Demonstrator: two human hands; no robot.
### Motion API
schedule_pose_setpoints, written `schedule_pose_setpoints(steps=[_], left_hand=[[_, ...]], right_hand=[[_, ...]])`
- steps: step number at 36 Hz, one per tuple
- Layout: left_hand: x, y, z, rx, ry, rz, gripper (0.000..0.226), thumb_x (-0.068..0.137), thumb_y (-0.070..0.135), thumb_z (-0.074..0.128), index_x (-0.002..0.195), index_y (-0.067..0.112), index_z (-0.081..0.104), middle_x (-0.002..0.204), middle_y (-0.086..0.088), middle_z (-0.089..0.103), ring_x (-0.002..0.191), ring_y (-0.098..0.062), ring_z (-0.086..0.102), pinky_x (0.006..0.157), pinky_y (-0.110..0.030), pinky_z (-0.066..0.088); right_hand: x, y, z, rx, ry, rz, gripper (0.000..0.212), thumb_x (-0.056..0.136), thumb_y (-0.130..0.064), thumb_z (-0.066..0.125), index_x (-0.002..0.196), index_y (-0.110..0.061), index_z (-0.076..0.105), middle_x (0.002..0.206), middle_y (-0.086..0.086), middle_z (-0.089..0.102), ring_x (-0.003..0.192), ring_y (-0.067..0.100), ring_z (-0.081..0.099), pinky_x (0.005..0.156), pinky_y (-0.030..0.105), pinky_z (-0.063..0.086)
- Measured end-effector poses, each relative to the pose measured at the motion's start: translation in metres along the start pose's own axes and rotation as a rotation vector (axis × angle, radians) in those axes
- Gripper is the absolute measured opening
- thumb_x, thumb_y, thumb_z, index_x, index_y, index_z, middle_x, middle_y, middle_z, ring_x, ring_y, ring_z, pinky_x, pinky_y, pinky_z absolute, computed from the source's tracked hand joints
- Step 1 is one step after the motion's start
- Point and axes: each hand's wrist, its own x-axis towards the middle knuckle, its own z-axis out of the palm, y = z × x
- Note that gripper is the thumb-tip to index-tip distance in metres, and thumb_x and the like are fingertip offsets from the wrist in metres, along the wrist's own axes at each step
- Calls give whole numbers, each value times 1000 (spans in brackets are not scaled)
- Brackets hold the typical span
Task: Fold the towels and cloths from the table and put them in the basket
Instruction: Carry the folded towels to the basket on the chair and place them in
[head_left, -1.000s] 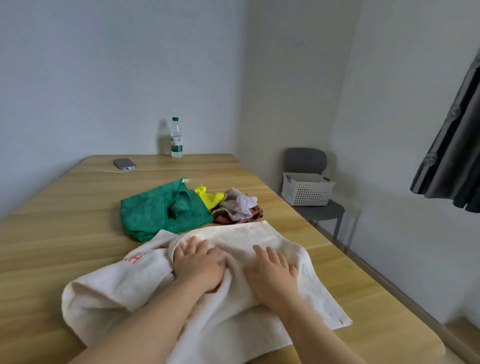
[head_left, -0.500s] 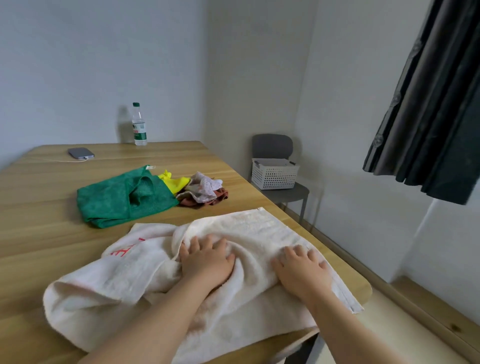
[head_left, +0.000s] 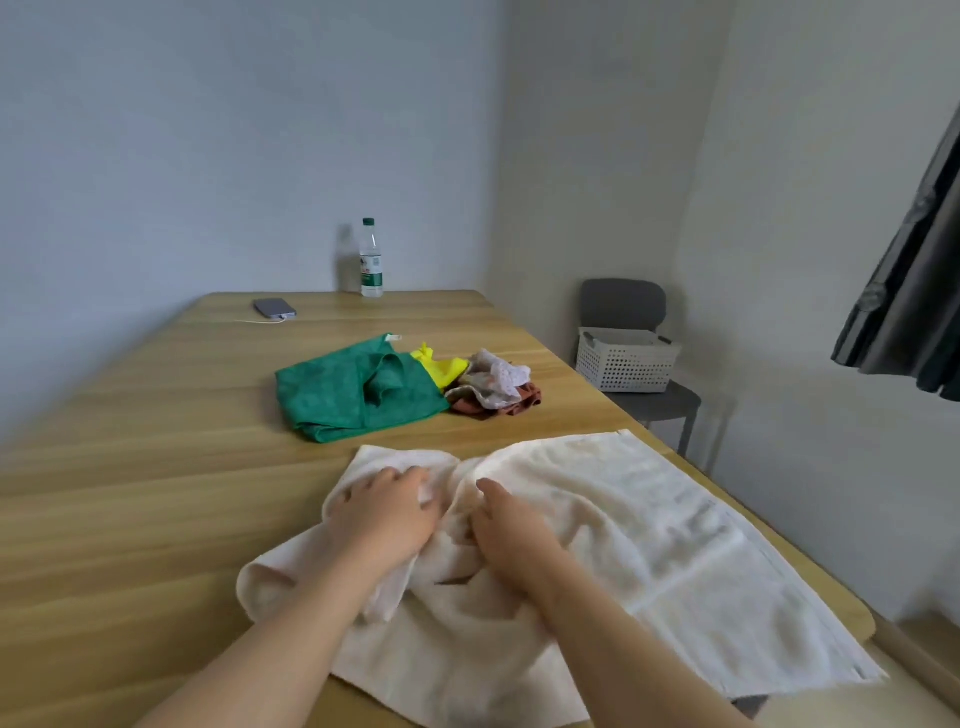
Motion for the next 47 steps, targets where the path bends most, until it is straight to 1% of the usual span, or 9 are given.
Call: schedule_pose_setpoints(steps=[6,13,19,25,28,31,34,41,47], left_hand=[[4,-23,-3,-391,172,-161,9,89,32,48,87,37,55,98,10,58,93,-19,56,72,-27,41],[-1,-57,-21,-1328,614,-313,15,88,8,52,81,22,50,74,-2,50,65,-19,45,53,-27,33],[-17,-104,-39,-380,374,-369,14,85,16,49,89,21,37,83,-2,47,69,-22,45,53,-30,28],[-28,-93,-51,41,248,-227,32,90,32,47,121,34,42,124,0,37,110,-21,41,87,-34,38],[-27,-83,-44,-49,180,61,41,96,30,40,135,39,37,145,12,33,131,-11,33,105,-33,32],[-28,-75,-36,-190,-27,66,32,99,41,29,120,40,52,101,8,66,90,-10,61,81,-32,49],[-25,-79,-38,-243,-18,34,34,99,37,31,103,23,62,64,4,59,60,-10,55,62,-29,43],[-17,-94,-28,-136,-4,-86,42,101,26,31,140,40,32,79,6,59,49,-9,49,49,-27,41],[-12,-92,-33,31,-104,-82,29,98,24,34,121,30,50,95,5,59,67,-14,51,62,-28,40]], right_hand=[[17,14,12,-219,57,59,52,98,-45,26,144,-20,32,155,0,22,143,18,14,116,36,11],[29,27,6,-260,134,200,57,98,-46,21,149,-20,21,158,1,11,145,20,8,117,38,9],[34,27,9,-254,248,237,47,98,-36,21,140,-20,33,151,1,29,139,21,22,112,41,18],[30,18,13,-439,441,58,48,90,-14,44,137,-24,42,144,5,39,132,30,35,106,44,27],[32,8,13,-433,518,-170,45,78,-4,58,118,-23,62,120,4,60,110,34,56,90,43,41],[37,-10,7,-229,288,-121,45,95,-11,36,135,-31,44,116,4,62,106,27,56,75,31,39],[45,-21,2,-161,132,-75,47,95,-11,33,139,-29,39,115,9,63,103,28,58,71,32,43],[51,-28,8,-223,45,35,37,88,-16,35,111,-32,59,124,2,53,111,24,52,84,31,41],[51,-19,20,-217,311,43,20,90,-22,39,95,-19,59,95,-2,52,83,19,46,61,28,34]])
